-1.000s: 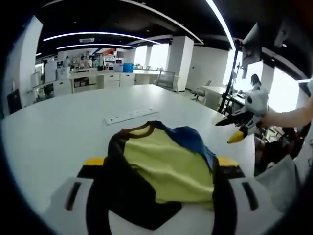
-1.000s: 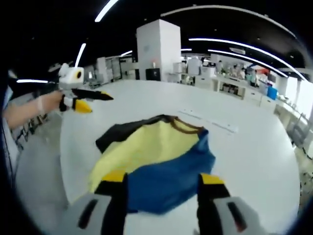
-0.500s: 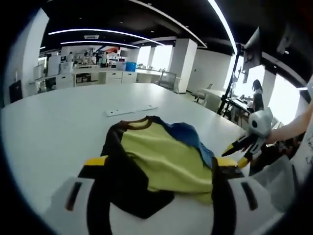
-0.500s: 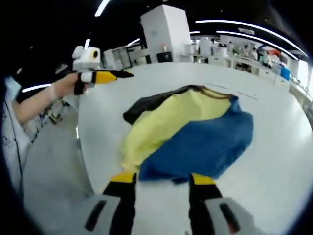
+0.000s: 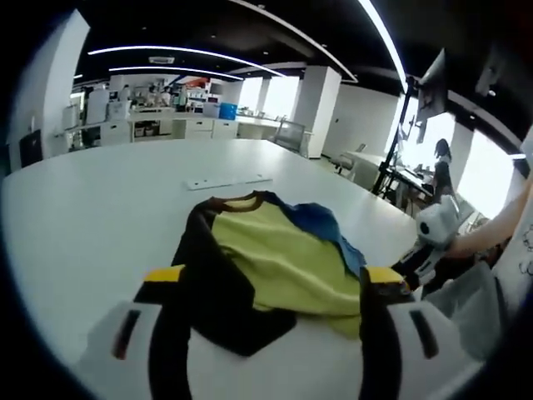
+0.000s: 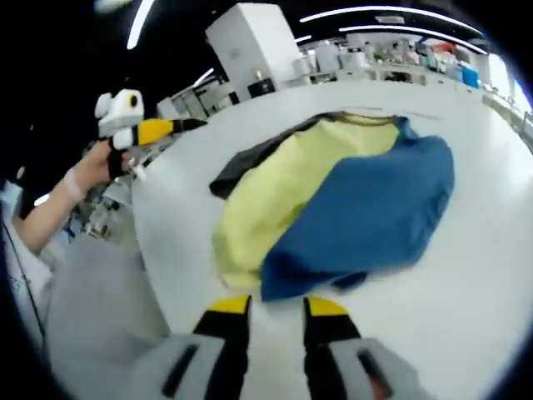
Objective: Fold the garment on the visible template until the final outline fits inside the template.
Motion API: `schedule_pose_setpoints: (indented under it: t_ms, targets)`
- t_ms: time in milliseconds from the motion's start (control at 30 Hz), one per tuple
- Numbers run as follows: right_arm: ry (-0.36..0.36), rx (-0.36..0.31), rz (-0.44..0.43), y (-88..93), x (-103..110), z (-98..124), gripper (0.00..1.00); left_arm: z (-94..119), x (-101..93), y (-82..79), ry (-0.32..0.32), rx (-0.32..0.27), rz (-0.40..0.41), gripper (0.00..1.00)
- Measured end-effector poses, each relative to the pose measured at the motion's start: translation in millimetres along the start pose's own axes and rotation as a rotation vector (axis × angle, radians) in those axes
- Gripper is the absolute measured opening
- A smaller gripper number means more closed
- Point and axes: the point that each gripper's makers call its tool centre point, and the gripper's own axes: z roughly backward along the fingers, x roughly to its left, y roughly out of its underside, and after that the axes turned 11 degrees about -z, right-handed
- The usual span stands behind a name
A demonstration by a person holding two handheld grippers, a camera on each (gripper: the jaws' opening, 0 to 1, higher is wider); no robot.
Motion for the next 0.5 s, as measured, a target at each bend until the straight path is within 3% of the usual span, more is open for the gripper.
schedule_pose_setpoints:
  t_ms: [100,133,200,300,500]
  targets:
    - [-0.001,-0.027,-0.111,-5.4,-7.9,-4.9,0.06,0.5,2.1,2.4,0.000,-0.004,0.011,0.81]
    - [0.009,-0.031,-0.094,-7.6,-10.6,-4.1,0.00,0.0,1.8,2.8,0.000,-0.003,0.012,0.81]
    - [0.039,-0.052,-0.043,-14.2,-14.9,-2.7,0.00,-1.2,-0.3,2.0,0.003,-0.002,0.009,0.81]
    - [0.015,-0.057,-0.071,-18.6,-6.1,3.3,0.00,-3.2,-1.9,0.5,0.005,-0.008,0.012,0.80]
    - [0.029,-0.043,-0.110,-11.4,-13.0,4.1,0.00,-7.0,-6.1,1.0,0.013,-0.009,0.015,0.80]
